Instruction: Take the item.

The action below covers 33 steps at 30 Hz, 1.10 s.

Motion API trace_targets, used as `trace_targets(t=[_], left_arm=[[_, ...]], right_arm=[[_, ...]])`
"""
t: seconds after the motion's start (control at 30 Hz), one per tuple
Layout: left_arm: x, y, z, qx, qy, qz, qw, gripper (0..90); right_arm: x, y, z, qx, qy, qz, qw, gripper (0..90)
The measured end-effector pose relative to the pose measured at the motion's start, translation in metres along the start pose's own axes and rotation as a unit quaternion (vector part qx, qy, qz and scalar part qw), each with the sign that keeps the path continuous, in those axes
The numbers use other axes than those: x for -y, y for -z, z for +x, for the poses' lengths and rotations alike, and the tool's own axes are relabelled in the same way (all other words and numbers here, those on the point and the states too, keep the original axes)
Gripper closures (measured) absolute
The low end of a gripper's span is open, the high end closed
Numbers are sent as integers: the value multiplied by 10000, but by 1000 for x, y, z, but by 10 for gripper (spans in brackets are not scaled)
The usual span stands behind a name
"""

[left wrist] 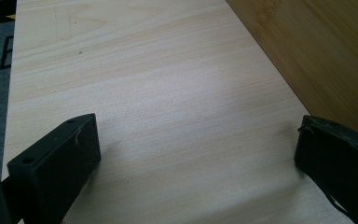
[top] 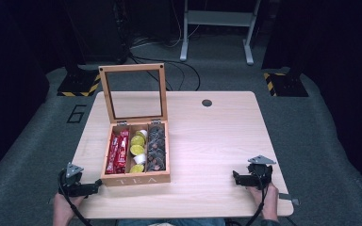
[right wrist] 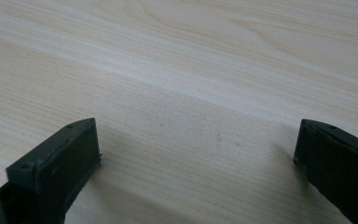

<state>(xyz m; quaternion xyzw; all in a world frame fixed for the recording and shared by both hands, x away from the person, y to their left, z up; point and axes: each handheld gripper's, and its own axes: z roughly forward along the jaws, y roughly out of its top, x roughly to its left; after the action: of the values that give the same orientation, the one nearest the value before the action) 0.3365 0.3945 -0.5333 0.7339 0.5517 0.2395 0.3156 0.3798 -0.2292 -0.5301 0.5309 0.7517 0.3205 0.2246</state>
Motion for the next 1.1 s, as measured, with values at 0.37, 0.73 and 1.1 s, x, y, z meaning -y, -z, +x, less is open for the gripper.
trace_targets(t=[0.37, 0.73, 1.1], left_arm=[[-1, -1, -1, -44, 73, -11, 10000, 4], [-7, 2, 3, -129, 261, 65, 9996, 57], [-30, 21, 13, -196, 340, -235, 9990, 64]], right_arm=[[-1, 0, 0, 57, 43, -11, 10000, 0], [-1, 0, 0, 60, 34, -12, 10000, 0], [-1, -1, 0, 38, -3, -12, 10000, 1]])
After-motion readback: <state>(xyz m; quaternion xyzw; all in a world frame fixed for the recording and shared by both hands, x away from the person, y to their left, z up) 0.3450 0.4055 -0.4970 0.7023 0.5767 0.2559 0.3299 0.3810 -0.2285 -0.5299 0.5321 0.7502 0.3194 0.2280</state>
